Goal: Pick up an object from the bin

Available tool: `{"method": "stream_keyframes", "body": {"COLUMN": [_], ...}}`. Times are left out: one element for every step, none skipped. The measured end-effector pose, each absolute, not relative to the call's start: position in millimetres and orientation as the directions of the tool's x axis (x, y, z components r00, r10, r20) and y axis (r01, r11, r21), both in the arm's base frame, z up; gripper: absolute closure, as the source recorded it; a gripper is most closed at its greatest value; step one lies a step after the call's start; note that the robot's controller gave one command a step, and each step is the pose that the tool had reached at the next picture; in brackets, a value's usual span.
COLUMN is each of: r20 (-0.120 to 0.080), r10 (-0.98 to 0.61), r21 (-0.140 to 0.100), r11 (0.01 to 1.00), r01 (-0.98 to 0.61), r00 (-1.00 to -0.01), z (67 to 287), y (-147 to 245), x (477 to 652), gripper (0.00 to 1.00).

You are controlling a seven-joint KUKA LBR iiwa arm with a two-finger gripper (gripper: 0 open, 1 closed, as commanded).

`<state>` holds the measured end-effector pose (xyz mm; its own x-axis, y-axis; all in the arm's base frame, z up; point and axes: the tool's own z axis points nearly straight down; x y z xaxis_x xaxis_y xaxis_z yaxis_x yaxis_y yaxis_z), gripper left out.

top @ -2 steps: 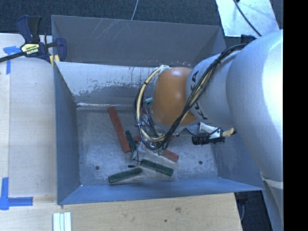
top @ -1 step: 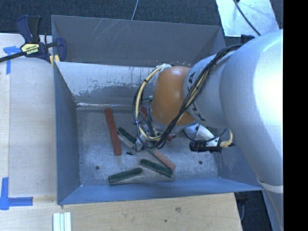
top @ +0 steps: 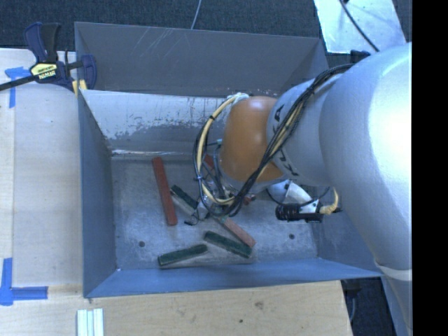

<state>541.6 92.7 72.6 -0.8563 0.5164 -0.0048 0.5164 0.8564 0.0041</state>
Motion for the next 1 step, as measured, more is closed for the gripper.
{"method": "stream_keyframes", "body": {"r20": [-0.004], "r10": [0.516], "r21": [0.002], "r11": [0.856], "r01": [0.516], "r00": [-0.856], "z": [75.7], "y": [92.4], "x": [540.6], "gripper": [1.00]}}
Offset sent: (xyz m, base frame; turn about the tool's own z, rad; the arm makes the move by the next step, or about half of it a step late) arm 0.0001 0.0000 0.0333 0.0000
